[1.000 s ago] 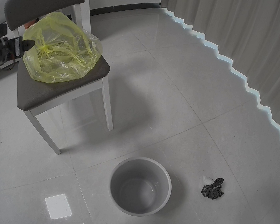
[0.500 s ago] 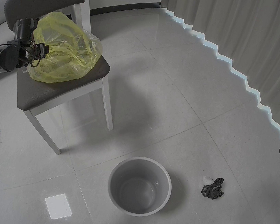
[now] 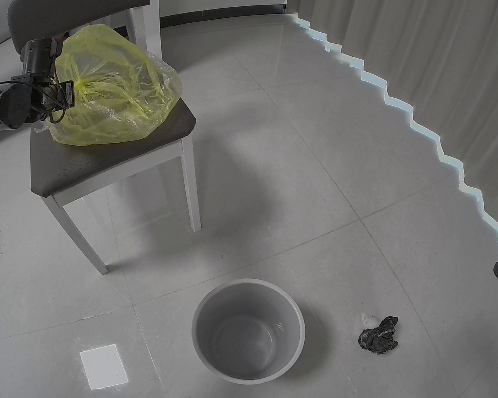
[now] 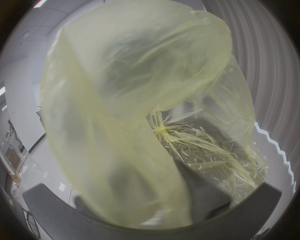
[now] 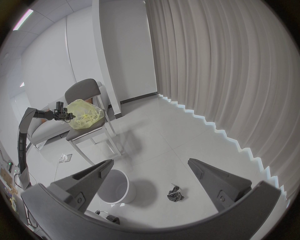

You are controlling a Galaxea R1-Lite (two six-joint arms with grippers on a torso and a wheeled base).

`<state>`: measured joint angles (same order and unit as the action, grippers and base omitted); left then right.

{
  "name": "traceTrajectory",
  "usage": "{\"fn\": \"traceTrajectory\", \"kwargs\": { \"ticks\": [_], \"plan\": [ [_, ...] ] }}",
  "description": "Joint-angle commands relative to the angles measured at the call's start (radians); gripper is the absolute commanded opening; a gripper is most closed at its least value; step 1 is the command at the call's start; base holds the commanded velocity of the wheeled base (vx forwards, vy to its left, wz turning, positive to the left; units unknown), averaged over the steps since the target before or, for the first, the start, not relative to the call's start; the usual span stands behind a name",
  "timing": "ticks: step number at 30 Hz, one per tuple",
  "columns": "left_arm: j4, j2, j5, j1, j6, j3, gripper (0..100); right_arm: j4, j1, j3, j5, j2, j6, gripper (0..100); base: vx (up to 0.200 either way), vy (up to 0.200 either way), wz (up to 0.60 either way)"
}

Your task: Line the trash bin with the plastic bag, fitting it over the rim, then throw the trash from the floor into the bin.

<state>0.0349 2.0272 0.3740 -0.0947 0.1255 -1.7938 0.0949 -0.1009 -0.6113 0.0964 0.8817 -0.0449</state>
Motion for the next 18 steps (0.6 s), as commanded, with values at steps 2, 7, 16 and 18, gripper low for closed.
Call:
{"fn": "traceTrajectory", "kwargs": {
  "ticks": [2,7,16,18],
  "plan": [
    [0.000,-0.051,-0.001,0.003,-0.001,0.017,0,0.000,-0.003,-0.007,0.000,-0.003,-0.001,100,0.000,0.000,0.00],
    [-0.023,-0.196,-0.058,0.067,-0.018,0.044,0,0.032,-0.031,-0.074,0.000,0.043,-0.038,100,0.000,0.000,0.00],
    [-0.421,-0.527,-0.261,0.313,-0.176,-0.012,0,0.017,-0.180,-0.285,-0.003,0.160,-0.038,100,0.000,0.000,0.00],
    [-0.524,-0.564,-0.262,0.366,-0.213,-0.041,0,0.008,-0.204,-0.318,-0.003,0.192,-0.038,100,0.000,0.000,0.00]
  ]
}}
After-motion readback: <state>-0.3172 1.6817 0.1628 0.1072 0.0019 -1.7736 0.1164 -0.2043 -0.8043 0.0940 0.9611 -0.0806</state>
